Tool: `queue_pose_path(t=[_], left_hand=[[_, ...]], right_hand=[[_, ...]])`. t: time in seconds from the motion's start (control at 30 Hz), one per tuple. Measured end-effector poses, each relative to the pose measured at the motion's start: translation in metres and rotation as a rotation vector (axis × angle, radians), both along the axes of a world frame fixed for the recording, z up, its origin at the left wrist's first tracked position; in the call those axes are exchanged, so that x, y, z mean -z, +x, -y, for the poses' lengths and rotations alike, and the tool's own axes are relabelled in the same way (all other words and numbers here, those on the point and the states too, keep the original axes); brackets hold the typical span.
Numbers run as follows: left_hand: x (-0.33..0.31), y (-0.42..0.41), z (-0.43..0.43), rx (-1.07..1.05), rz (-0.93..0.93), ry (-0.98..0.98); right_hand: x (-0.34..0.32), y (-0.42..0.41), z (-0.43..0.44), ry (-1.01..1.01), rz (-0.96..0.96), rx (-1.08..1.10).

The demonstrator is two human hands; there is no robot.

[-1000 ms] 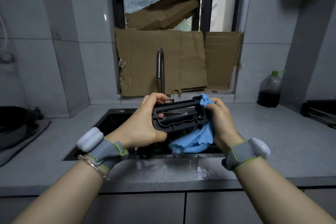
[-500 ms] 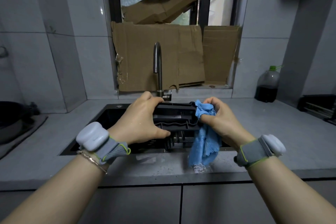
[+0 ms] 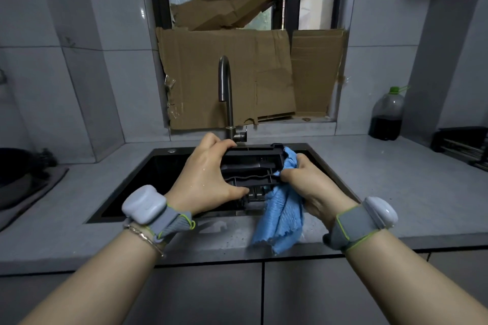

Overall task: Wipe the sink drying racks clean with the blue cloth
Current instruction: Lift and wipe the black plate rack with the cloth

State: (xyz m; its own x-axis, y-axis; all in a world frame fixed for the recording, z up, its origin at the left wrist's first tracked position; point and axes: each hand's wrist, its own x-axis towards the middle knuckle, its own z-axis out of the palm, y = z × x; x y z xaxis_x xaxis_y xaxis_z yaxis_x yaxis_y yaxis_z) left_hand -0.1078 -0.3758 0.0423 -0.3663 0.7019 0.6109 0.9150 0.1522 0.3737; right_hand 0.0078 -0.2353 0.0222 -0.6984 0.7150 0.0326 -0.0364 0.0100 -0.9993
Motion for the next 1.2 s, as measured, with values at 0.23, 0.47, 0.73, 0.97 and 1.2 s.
queue_pose_path(t=[0.23, 0.47, 0.73, 0.97, 1.2], left_hand=[[0.003, 0.002, -0.004, -0.012, 0.015, 0.024], [0.005, 0.014, -0.017, 0.045, -0.032, 0.086], [-0.055, 0.006, -0.012, -0.008, 0.093, 0.199], [-0.128, -0.003, -0.017, 0.062, 0.253, 0.274], [-0.167, 0.005, -0.041, 0.094, 0.305, 0.303]], right_hand=[[0.024, 0.010, 0.014, 1.153, -0.030, 0.517], [0.025, 0.003, 0.048, 1.412, -0.001, 0.318], [-0.026, 0.016, -0.006, 1.268, -0.349, 0.630], [-0.079, 0.034, -0.023, 0.439, -0.536, 0.677], [-0.094, 0.028, -0.001, 0.529, -0.465, 0.521]])
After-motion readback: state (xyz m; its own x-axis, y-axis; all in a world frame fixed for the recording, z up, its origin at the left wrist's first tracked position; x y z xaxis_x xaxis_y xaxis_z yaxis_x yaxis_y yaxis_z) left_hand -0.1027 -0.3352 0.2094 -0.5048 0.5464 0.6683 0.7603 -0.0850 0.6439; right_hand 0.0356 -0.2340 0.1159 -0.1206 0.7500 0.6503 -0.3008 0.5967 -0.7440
